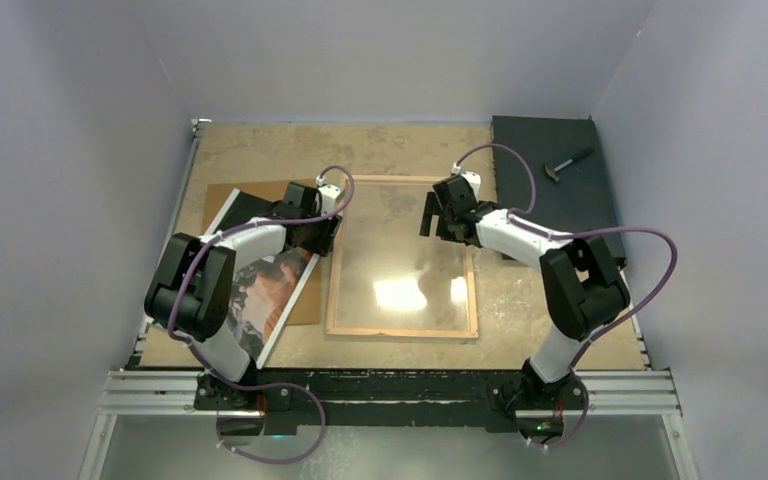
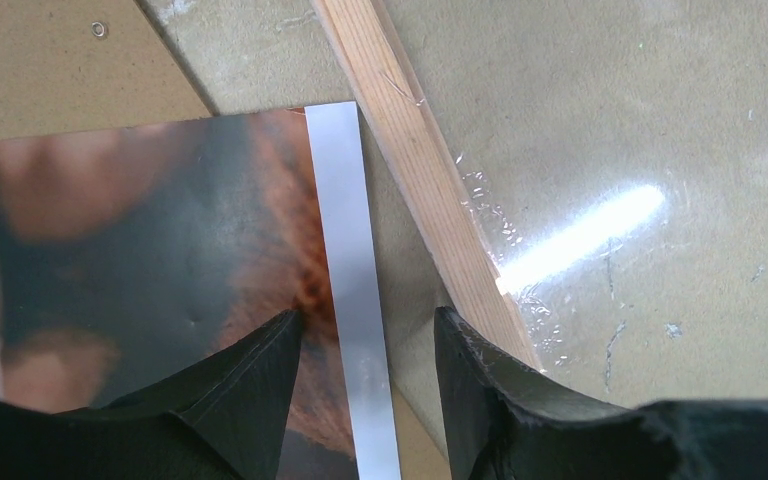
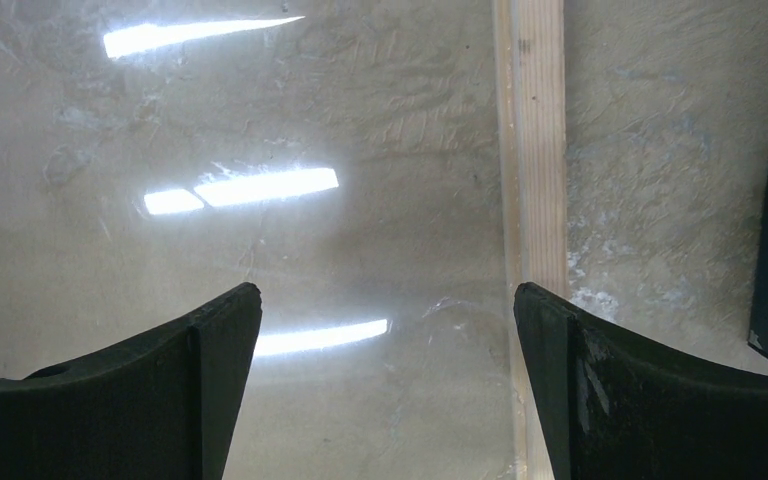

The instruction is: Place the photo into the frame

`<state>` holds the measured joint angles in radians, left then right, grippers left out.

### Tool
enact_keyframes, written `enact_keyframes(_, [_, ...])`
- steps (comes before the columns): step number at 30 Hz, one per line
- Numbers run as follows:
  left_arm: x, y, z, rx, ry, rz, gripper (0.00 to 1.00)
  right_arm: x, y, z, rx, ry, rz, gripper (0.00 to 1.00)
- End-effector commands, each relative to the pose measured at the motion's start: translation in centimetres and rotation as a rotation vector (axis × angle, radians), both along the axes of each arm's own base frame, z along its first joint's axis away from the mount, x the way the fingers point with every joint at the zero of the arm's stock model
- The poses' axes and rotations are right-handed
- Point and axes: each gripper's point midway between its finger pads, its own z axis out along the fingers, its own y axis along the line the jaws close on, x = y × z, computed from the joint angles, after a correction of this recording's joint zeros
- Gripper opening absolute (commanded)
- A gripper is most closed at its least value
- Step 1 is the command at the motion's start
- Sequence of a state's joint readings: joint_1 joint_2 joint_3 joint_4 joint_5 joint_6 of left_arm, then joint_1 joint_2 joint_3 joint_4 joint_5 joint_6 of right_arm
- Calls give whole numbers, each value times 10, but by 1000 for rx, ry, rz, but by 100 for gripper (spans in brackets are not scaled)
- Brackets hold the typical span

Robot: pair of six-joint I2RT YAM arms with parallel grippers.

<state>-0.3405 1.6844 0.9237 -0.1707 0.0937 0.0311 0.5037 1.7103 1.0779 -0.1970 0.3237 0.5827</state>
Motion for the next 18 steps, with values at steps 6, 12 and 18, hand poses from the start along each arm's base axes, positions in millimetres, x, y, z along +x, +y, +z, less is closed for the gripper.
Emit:
enact_keyframes(6, [2,-2,15,-18,-30,-18,50,22,-17,19,51,-61,-47,99])
enact_keyframes(12, [1,-1,14,-15,-32,-16,50,22,-12,13,76,-55,-33,99])
enact_keyframes(18, [2,0,15,-11,-36,-15,50,21,-15,7,92,-38,-41,98])
